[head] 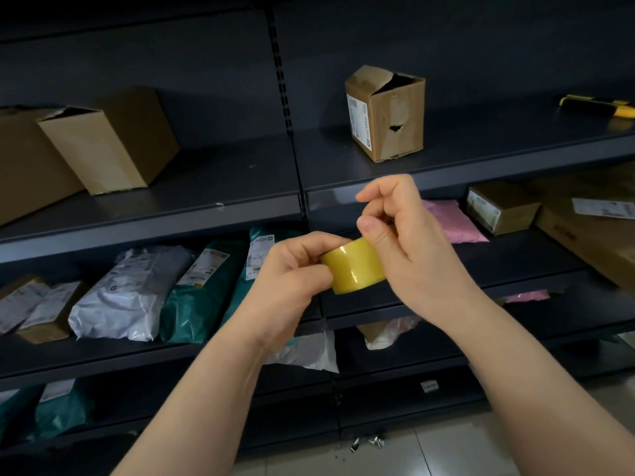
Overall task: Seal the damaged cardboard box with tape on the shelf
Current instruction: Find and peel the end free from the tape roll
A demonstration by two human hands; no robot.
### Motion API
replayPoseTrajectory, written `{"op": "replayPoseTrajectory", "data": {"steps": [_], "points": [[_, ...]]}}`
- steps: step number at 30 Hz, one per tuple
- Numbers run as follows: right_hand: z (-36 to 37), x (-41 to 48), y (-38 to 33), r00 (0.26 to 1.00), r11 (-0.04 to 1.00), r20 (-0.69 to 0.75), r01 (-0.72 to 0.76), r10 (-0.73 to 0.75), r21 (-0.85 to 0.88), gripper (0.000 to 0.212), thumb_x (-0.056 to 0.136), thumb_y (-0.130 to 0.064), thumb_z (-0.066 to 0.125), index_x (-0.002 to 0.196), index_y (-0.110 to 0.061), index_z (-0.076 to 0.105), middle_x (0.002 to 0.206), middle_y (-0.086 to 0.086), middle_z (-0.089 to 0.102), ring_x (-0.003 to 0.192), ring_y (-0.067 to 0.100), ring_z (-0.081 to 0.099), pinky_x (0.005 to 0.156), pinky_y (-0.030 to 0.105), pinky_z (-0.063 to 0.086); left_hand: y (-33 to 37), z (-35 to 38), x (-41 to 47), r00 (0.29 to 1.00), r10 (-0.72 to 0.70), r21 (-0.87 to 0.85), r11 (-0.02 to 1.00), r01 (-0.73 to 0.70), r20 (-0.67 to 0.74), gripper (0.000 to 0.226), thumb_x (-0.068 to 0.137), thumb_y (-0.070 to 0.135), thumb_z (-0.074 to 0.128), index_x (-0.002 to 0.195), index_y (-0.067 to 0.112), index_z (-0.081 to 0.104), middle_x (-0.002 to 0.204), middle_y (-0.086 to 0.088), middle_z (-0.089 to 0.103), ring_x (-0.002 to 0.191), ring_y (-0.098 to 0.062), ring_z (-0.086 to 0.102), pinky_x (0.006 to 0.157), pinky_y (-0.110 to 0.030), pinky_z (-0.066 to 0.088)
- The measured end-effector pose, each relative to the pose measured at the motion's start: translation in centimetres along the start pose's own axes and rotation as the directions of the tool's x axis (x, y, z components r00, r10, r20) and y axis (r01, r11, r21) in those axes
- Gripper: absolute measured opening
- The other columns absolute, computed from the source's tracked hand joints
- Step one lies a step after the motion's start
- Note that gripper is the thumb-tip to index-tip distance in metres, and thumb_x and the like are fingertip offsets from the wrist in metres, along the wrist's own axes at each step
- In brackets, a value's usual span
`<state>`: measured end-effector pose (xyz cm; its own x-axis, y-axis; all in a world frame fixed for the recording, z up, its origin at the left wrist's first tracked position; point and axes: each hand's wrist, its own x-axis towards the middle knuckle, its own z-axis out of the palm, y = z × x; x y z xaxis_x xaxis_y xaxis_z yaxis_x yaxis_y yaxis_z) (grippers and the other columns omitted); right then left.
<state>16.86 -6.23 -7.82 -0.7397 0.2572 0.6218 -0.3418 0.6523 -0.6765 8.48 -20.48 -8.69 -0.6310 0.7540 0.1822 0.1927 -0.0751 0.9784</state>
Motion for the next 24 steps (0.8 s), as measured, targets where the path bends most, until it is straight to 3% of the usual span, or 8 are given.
{"op": "replayPoseTrajectory", "data": {"steps": [3, 6, 11, 14, 17, 20, 24], "points": [[-0.7, 0.1, 1.0, 0.998, 0.993, 0.023, -0.067, 0.065, 0.094, 0.013, 0.098, -0.017, 0.048, 0.108, -0.024, 0.050, 0.084, -0.010, 0.054, 0.080, 0.002, 0.053, 0.072, 0.017, 0.043, 0.3, -0.9, -0.1, 0.992, 0.016, 0.160, 0.987, -0.036, 0.124, 0.044, 0.074, -0.002, 0.054, 0.114, 0.010, 0.067, 0.107, -0.012, 0.068, 0.097, -0.019, 0.061, 0.088, -0.036, 0.050], [-0.7, -0.3, 1.5, 0.997, 0.998, -0.056, -0.048, 0.050, 0.046, 0.017, 0.094, -0.022, 0.053, 0.109, -0.031, 0.058, 0.099, -0.011, 0.057, 0.096, 0.002, 0.056, 0.084, 0.014, 0.043, 0.2, -0.8, -0.4, 0.997, 0.032, 0.184, 0.982, -0.045, 0.075, 0.038, 0.078, 0.006, 0.061, 0.113, 0.016, 0.068, 0.100, 0.000, 0.072, 0.091, -0.010, 0.063, 0.079, -0.024, 0.053], [-0.8, -1.0, 1.7, 0.996, 0.977, -0.090, -0.006, -0.013, -0.213, 0.028, 0.082, -0.028, 0.074, 0.110, -0.031, 0.072, 0.100, -0.013, 0.060, 0.095, 0.002, 0.056, 0.081, 0.017, 0.044, 0.0, -0.4, -0.4, 0.994, 0.095, 0.297, 0.952, -0.075, -0.052, 0.034, 0.086, 0.003, 0.066, 0.113, 0.024, 0.070, 0.103, 0.005, 0.073, 0.097, -0.011, 0.066, 0.087, -0.033, 0.055], [-0.4, -1.2, 1.5, 0.987, 0.954, -0.113, 0.075, -0.112, -0.291, 0.026, 0.079, -0.026, 0.076, 0.104, -0.024, 0.076, 0.098, -0.014, 0.065, 0.093, 0.002, 0.059, 0.079, 0.018, 0.047, 0.2, 0.1, -0.4, 0.990, 0.107, 0.377, 0.924, -0.064, -0.095, 0.038, 0.087, 0.001, 0.067, 0.115, 0.027, 0.070, 0.106, 0.012, 0.072, 0.101, -0.005, 0.065, 0.094, -0.037, 0.053], [-0.2, -1.2, 1.3, 0.979, 0.946, -0.136, 0.104, -0.152, -0.306, 0.018, 0.078, -0.021, 0.077, 0.095, -0.021, 0.078, 0.094, -0.010, 0.070, 0.086, 0.004, 0.063, 0.074, 0.022, 0.051, 0.5, 0.8, -0.4, 0.982, 0.130, 0.438, 0.897, -0.058, -0.136, 0.040, 0.080, 0.016, 0.065, 0.118, 0.030, 0.069, 0.112, 0.017, 0.070, 0.107, -0.002, 0.063, 0.098, -0.038, 0.051], [-0.5, -1.2, 0.9, 0.974, 0.930, -0.149, 0.106, -0.168, -0.351, 0.010, 0.082, -0.027, 0.071, 0.088, -0.022, 0.078, 0.087, -0.008, 0.070, 0.076, 0.008, 0.063, 0.065, 0.030, 0.052, 0.7, 1.2, -0.6, 0.980, 0.148, 0.501, 0.863, -0.061, -0.136, 0.045, 0.077, 0.022, 0.060, 0.119, 0.034, 0.068, 0.112, 0.018, 0.070, 0.106, -0.002, 0.063, 0.095, -0.037, 0.052], [-0.5, -1.0, 0.5, 0.962, 0.729, -0.063, 0.156, -0.264, -0.666, 0.020, 0.093, -0.031, 0.052, 0.088, -0.018, 0.066, 0.087, -0.003, 0.060, 0.077, 0.014, 0.058, 0.049, 0.031, 0.045, 1.0, 1.6, -1.0, 0.977, 0.155, 0.530, 0.846, -0.055, -0.145, 0.047, 0.076, 0.024, 0.058, 0.122, 0.030, 0.067, 0.110, 0.015, 0.070, 0.102, -0.006, 0.064, 0.090, -0.039, 0.053]]}}
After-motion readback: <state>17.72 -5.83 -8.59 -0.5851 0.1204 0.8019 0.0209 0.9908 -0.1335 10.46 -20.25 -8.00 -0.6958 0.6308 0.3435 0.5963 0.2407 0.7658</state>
